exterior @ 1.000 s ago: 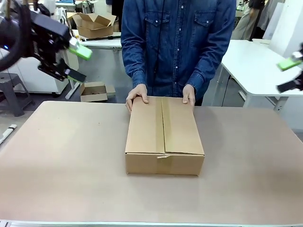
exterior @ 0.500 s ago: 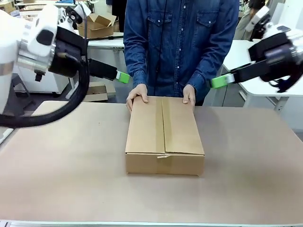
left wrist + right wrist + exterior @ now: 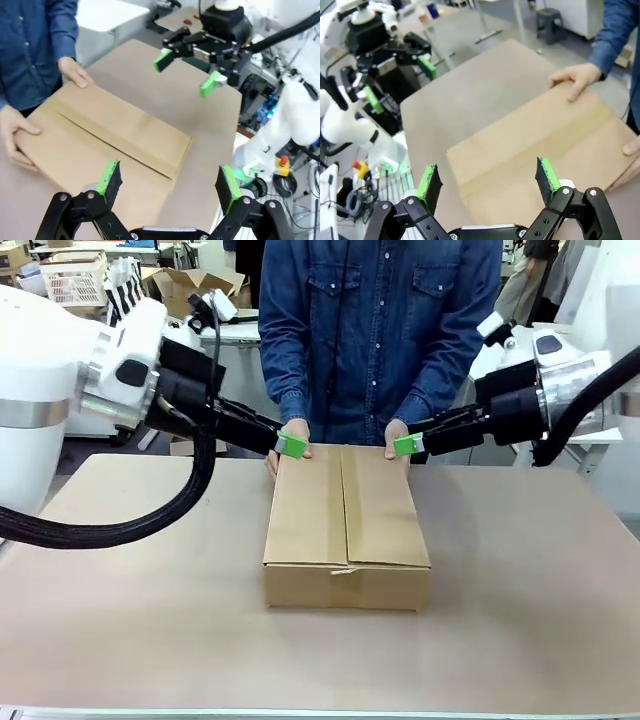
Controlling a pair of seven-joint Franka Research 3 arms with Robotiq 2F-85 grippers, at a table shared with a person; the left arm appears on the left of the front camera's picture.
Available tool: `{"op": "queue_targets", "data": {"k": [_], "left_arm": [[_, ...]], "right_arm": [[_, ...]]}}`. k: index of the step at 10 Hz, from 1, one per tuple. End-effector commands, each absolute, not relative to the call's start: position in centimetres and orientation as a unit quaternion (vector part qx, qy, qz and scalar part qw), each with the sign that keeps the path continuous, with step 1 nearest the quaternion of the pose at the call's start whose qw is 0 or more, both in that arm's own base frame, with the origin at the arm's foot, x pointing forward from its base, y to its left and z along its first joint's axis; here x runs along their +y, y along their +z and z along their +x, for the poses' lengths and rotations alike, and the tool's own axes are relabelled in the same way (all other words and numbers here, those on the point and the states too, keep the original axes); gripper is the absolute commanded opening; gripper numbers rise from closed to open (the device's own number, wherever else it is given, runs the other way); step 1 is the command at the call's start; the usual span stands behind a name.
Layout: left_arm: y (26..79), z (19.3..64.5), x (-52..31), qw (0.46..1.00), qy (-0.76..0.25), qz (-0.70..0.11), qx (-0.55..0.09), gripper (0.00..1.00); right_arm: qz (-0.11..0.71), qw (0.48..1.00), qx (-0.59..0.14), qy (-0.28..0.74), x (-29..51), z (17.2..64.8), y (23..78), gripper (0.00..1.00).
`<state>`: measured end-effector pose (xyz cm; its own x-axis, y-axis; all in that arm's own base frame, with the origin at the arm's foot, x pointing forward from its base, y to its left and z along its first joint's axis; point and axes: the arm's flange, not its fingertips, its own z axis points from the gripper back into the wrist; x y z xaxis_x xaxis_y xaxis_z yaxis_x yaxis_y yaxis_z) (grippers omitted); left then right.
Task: Pack the gift set into the box.
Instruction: Press and hold the closed box until the human finishes sealing it.
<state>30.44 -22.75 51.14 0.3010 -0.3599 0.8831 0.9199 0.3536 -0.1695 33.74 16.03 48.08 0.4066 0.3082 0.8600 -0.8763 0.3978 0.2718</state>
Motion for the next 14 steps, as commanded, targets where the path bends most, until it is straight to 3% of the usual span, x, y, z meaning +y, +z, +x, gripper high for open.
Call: {"op": "queue_targets", "data": {"k": [1,2,3,4,7,9,11,12,13,14], "left_arm": [[52.0,30.3,-22.5,0.728,-0.428,-0.337,-0.417,1.0],[51.1,30.4,-22.8,0.723,-0.442,-0.357,-0.392,1.0],[49.1,31.1,-24.2,0.634,-0.544,-0.43,-0.343,1.0],[46.7,31.7,-24.2,0.548,-0.581,-0.498,-0.338,1.0],[42.8,33.0,-23.1,0.525,-0.563,-0.497,-0.401,1.0],[39.4,32.8,-24.7,0.5,-0.589,-0.491,-0.402,1.0],[35.9,33.2,-25.3,0.511,-0.606,-0.426,-0.436,1.0],[34.5,34.0,-24.9,0.529,-0.604,-0.361,-0.474,1.0],[37.6,33.2,-24.4,0.511,-0.605,-0.463,-0.398,1.0],[37.6,33.2,-24.4,0.511,-0.605,-0.463,-0.398,1.0]], "right_arm": [[0.393,0.731,-0.38,0.409,15.9,33.0,49.3,1.0],[0.38,0.748,-0.374,0.396,16.0,33.7,48.1,1.0],[0.414,0.696,-0.381,0.447,16.0,35.2,46.4,1.0],[0.442,0.659,-0.384,0.472,15.6,36.2,44.5,1.0],[0.443,0.597,-0.383,0.548,15.3,37.1,40.7,1.0],[0.422,0.561,-0.409,0.584,17.4,37.8,37.3,1.0],[0.373,0.566,-0.469,0.566,17.7,39.2,34.8,1.0],[0.392,0.578,-0.461,0.548,17.3,39.6,34.2,1.0],[0.402,0.572,-0.421,0.578,16.9,37.8,36.2,1.0],[0.402,0.572,-0.421,0.578,16.9,37.8,36.2,1.0]]}}
